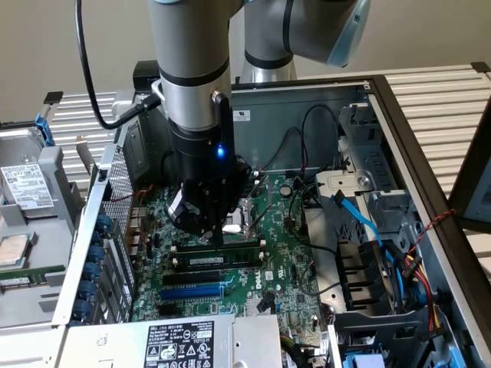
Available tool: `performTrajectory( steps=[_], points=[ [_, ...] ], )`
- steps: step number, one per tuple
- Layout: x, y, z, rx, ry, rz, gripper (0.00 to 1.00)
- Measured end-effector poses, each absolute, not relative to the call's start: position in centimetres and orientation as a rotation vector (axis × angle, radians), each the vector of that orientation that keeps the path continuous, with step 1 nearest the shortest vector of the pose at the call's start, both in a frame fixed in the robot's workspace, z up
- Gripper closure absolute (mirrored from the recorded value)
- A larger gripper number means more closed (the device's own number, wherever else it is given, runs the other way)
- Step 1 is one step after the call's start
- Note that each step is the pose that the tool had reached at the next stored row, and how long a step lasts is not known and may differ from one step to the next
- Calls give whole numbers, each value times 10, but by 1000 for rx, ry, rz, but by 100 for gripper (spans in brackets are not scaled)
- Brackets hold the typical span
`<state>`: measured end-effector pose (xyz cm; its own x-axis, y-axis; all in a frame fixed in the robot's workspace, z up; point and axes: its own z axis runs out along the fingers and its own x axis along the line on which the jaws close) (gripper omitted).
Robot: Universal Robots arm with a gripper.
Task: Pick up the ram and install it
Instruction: 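Press down the ram until it locks into place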
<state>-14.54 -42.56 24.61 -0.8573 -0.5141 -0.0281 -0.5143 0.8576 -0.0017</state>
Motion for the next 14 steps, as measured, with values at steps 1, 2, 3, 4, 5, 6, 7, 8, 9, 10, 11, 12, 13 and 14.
performTrajectory(
  steps=[1,2,3,4,5,6,7,8,9,10,11,12,13,14],
  points=[
    [-145,-426,246,-805,3008,9,89],
    [-145,-426,246,-777,3015,8,89],
    [-145,-426,246,-751,3022,8,89],
    [-145,-426,245,-724,3028,8,89],
    [-145,-426,245,-696,3035,7,89],
    [-145,-426,245,-669,3041,7,89],
    [-145,-426,245,-642,3047,6,89],
    [-145,-426,245,-616,3052,6,89],
    [-145,-426,245,-587,3058,6,89],
    [-145,-426,244,-560,3063,5,89],
    [-145,-426,244,-534,3067,5,89],
    [-145,-426,244,-506,3072,4,89],
    [-145,-426,244,-479,3076,4,89],
    [-145,-426,244,-451,3081,4,89]
  ],
)
